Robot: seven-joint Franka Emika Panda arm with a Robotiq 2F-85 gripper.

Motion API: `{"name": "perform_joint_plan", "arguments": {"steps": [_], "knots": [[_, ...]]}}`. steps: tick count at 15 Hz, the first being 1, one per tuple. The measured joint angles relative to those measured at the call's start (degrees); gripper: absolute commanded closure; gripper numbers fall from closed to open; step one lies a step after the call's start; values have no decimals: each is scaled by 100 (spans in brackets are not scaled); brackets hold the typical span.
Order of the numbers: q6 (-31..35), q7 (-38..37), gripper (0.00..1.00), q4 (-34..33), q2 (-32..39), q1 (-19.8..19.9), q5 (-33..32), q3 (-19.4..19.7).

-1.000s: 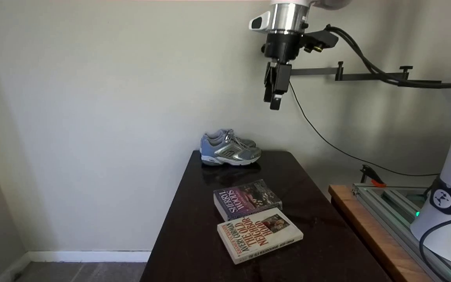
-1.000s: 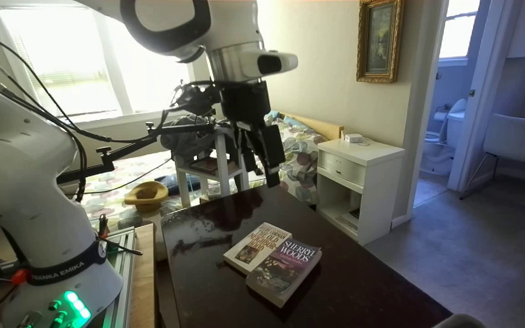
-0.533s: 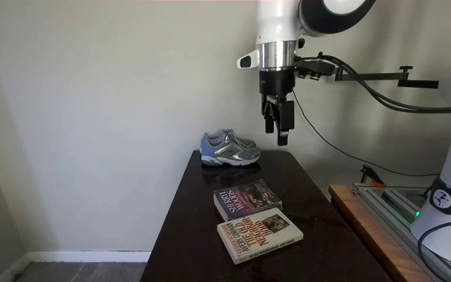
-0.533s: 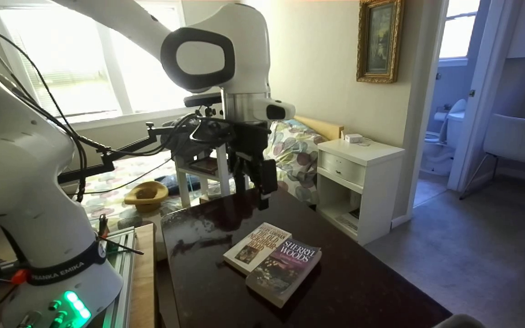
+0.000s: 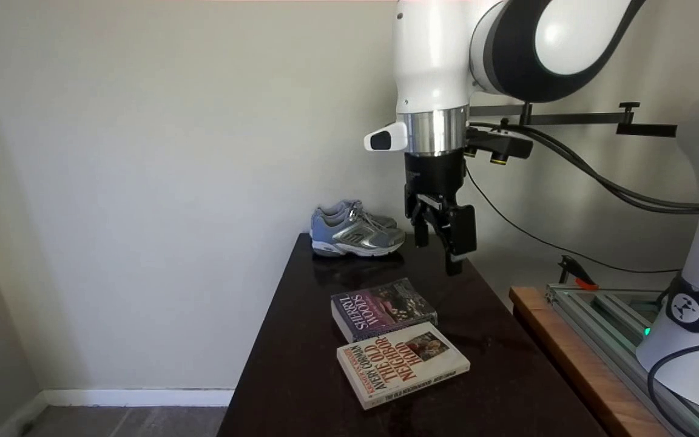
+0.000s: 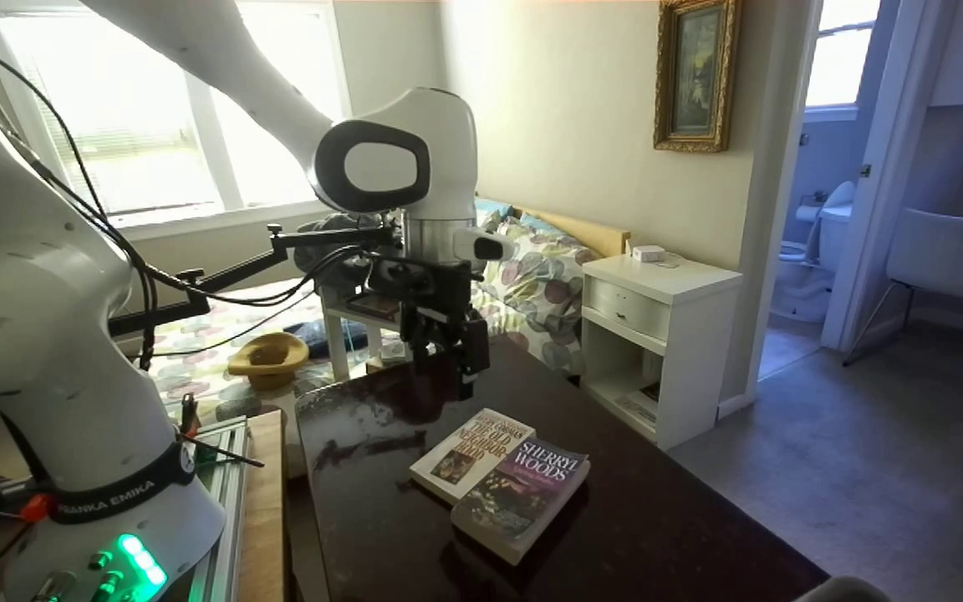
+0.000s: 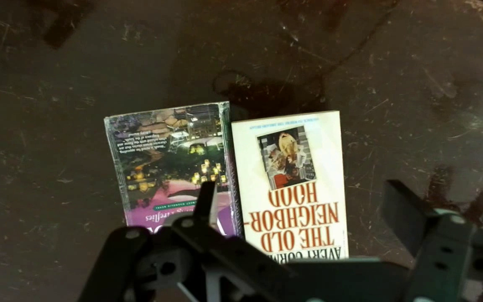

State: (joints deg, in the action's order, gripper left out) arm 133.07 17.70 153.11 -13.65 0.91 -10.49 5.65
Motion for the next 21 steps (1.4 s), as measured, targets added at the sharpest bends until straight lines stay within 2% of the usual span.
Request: {"name": "perform_joint_plan", "arguments": {"steps": [7, 10, 15, 18, 21], "knots": [[159, -83, 0, 73, 81, 18, -7, -96], [278, -275, 0, 51, 344, 65, 115, -43], [1194, -294, 0, 20, 1442, 12, 846, -151], [1752, -457, 0, -48, 1914, -15, 868, -346], [2198, -688, 0, -56, 2074, -136, 800, -547]]}}
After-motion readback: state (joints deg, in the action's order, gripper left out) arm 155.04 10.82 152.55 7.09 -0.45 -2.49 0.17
